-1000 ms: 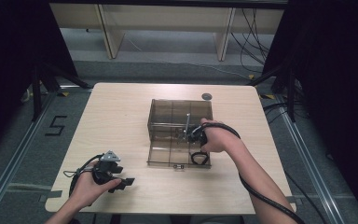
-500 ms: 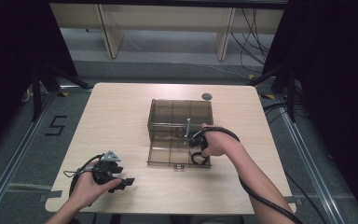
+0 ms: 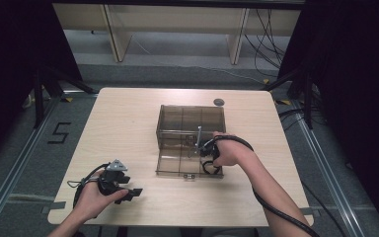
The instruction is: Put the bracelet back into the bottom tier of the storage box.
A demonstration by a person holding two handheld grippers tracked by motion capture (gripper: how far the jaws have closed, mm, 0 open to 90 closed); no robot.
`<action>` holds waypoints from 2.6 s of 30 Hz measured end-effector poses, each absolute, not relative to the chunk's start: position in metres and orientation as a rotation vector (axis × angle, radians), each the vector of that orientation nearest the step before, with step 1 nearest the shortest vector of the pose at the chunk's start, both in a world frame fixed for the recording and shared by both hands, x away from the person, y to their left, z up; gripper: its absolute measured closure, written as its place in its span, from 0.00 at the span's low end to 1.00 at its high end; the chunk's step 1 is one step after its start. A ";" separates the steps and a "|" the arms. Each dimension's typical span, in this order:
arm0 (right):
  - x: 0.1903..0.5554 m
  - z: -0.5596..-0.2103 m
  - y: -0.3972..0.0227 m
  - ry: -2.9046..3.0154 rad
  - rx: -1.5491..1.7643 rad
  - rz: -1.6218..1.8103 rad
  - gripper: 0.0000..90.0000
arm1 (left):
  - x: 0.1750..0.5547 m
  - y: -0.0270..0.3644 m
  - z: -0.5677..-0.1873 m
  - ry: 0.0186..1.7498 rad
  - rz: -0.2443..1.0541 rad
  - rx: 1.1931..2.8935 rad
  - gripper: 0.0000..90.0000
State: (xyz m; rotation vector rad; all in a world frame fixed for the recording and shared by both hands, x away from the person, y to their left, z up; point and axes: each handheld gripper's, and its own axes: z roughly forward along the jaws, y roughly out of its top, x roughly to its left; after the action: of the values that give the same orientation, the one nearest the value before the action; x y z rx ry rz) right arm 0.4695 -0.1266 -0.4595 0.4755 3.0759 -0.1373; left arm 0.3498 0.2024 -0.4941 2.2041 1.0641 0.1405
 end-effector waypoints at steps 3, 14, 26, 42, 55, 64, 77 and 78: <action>0.469 -0.458 -0.126 3.057 0.460 -0.161 0.98 | 0.350 0.203 -0.494 1.060 0.148 2.212 0.32; 0.469 -0.461 -0.127 3.074 0.477 -0.125 0.99 | 0.350 0.202 -0.494 1.062 0.139 2.205 0.32; 0.468 -0.456 -0.130 3.056 0.482 -0.078 0.99 | 0.351 0.203 -0.494 1.060 0.150 2.214 0.32; 0.456 -0.433 -0.142 3.008 0.480 -0.014 0.93 | 0.350 0.203 -0.494 1.060 0.143 2.212 0.32; 0.430 -0.419 -0.178 2.970 0.602 0.169 0.82 | 0.351 0.204 -0.495 1.066 0.142 2.217 0.32; 0.404 -0.422 -0.210 2.905 0.710 0.319 0.75 | 0.351 0.204 -0.495 1.073 0.148 2.225 0.32; 0.375 -0.447 -0.265 2.804 0.816 0.414 0.68 | 0.352 0.204 -0.496 1.086 0.159 2.228 0.32; 0.374 -0.449 -0.269 2.798 0.822 0.440 0.68 | 0.352 0.204 -0.496 1.081 0.162 2.230 0.32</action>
State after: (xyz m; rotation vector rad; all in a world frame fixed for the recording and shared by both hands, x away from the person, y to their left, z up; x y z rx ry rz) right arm 0.3741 -0.2690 -0.4489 0.8223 2.7983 0.4400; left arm 0.3519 0.2036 -0.4961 2.2304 1.0807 0.1623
